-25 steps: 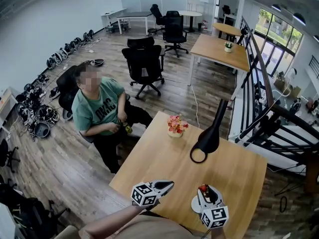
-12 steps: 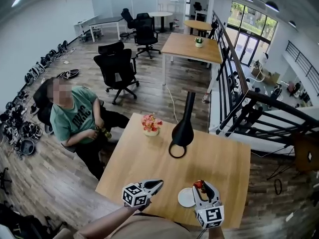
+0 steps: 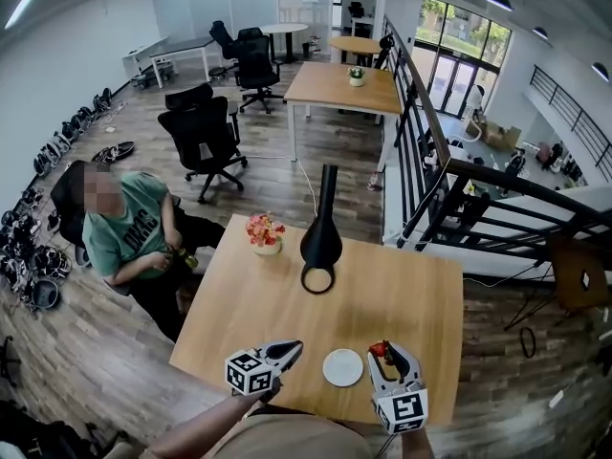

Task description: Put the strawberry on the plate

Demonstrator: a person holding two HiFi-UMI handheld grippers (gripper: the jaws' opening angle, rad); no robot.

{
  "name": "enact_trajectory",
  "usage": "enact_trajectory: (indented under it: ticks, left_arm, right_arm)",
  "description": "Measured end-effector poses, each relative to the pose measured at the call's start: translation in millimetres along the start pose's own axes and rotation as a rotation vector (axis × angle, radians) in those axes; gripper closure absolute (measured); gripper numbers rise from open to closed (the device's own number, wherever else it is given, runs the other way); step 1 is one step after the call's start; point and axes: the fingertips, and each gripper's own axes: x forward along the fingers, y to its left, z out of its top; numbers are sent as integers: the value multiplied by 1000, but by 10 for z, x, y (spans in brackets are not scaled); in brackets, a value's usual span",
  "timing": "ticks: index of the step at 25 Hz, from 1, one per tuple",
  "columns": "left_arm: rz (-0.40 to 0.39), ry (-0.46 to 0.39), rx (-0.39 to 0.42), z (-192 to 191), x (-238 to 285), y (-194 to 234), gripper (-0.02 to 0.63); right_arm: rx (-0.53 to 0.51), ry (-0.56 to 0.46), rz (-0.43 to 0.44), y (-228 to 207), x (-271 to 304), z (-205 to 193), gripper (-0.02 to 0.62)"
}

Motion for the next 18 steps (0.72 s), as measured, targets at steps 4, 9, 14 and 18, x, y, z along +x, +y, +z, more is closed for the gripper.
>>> enact_trajectory:
  ticks: [4, 9, 14, 18]
  left_arm:
    - [5, -6, -5, -116, 103, -197, 601]
    - [25, -8, -20, -315, 214, -352, 601]
    - [57, -3, -36, -476, 239, -446, 601]
    - [85, 3, -47, -565, 192, -423, 601]
  right_arm:
    - [-5, 8, 19, -82, -180, -81, 446]
    - [0, 23, 51, -149, -282, -281, 446]
    - [6, 50, 80, -204, -288, -534, 446]
    - [8, 81, 94, -198, -263, -718, 446]
